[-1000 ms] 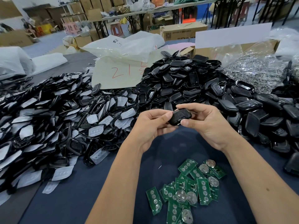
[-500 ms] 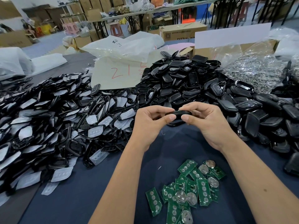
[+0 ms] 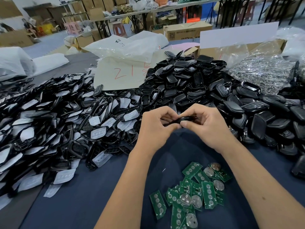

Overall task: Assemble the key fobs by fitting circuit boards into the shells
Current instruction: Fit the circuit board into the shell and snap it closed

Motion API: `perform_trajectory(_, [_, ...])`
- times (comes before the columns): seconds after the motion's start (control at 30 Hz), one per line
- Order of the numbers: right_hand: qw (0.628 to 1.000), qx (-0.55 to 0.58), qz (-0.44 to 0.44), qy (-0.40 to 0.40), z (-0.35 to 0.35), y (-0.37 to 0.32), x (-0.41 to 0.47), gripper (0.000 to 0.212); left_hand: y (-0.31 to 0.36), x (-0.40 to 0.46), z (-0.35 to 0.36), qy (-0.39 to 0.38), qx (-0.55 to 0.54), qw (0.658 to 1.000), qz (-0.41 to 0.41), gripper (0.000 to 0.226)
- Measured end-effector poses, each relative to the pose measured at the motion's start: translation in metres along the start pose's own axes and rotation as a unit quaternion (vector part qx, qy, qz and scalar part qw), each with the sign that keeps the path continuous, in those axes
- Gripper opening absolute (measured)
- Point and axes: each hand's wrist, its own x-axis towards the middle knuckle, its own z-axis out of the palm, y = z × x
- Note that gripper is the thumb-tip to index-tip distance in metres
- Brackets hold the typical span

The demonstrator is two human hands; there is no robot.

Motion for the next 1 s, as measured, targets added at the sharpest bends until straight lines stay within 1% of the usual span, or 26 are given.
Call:
perform_trajectory(0.07, [1.0, -0.009, -0.003, -0.001, -0.001, 0.0, 0.0, 0.023, 0.001, 0.0, 0.002, 0.001, 0.004, 1.0, 0.007, 0.038])
perform_trajectory(0.13, [1.0, 0.006, 0.011, 0.012, -0.001, 0.001, 0.0, 0.027, 0.0, 0.001, 0.004, 0.012, -0.014, 1.0, -0.004, 0.044])
perform_trajectory(0.2, [0.997, 0.044, 0.041, 0.047, 0.001, 0.004, 0.0, 0.029, 0.0, 0.002, 0.008, 0.037, -0.068, 0.996, -0.041, 0.044])
perform_trajectory(0.23, [0.994, 0.061, 0.055, 0.065, 0.002, 0.005, 0.001, 0.026, 0.0, 0.002, 0.01, 0.05, -0.104, 0.991, -0.068, 0.044])
perform_trajectory(0.3, [0.991, 0.078, 0.077, 0.081, 0.004, 0.007, 0.001, 0.008, 0.0, 0.002, 0.013, 0.058, -0.201, 0.97, -0.122, 0.039])
perform_trajectory(0.33, [0.989, 0.089, 0.087, 0.081, 0.004, 0.007, 0.001, 0.003, 0.0, 0.002, 0.014, 0.052, -0.26, 0.953, -0.145, 0.035])
perform_trajectory(0.37, [0.987, 0.101, 0.094, 0.085, 0.005, 0.009, 0.001, 0.009, 0.0, 0.002, 0.015, 0.043, -0.311, 0.935, -0.164, 0.032])
perform_trajectory(0.43, [0.983, 0.124, 0.109, 0.086, 0.006, 0.008, 0.001, 0.015, 0.001, 0.002, 0.017, 0.027, -0.369, 0.91, -0.187, 0.027])
perform_trajectory(0.53, [0.976, 0.155, 0.131, 0.079, 0.006, 0.004, 0.001, 0.018, 0.004, 0.002, 0.017, 0.011, -0.394, 0.897, -0.199, 0.025])
perform_trajectory(0.7, [0.966, 0.193, 0.159, 0.067, 0.006, 0.001, 0.001, 0.016, 0.004, 0.002, 0.015, -0.005, -0.404, 0.891, -0.208, 0.032])
perform_trajectory(0.83, [0.964, 0.201, 0.163, 0.06, 0.005, -0.001, 0.0, 0.021, 0.004, 0.0, 0.017, -0.006, -0.405, 0.889, -0.212, 0.032])
perform_trajectory(1.0, [0.962, 0.207, 0.162, 0.073, 0.009, -0.003, 0.001, 0.031, 0.003, 0.001, 0.018, 0.001, -0.41, 0.886, -0.216, 0.032])
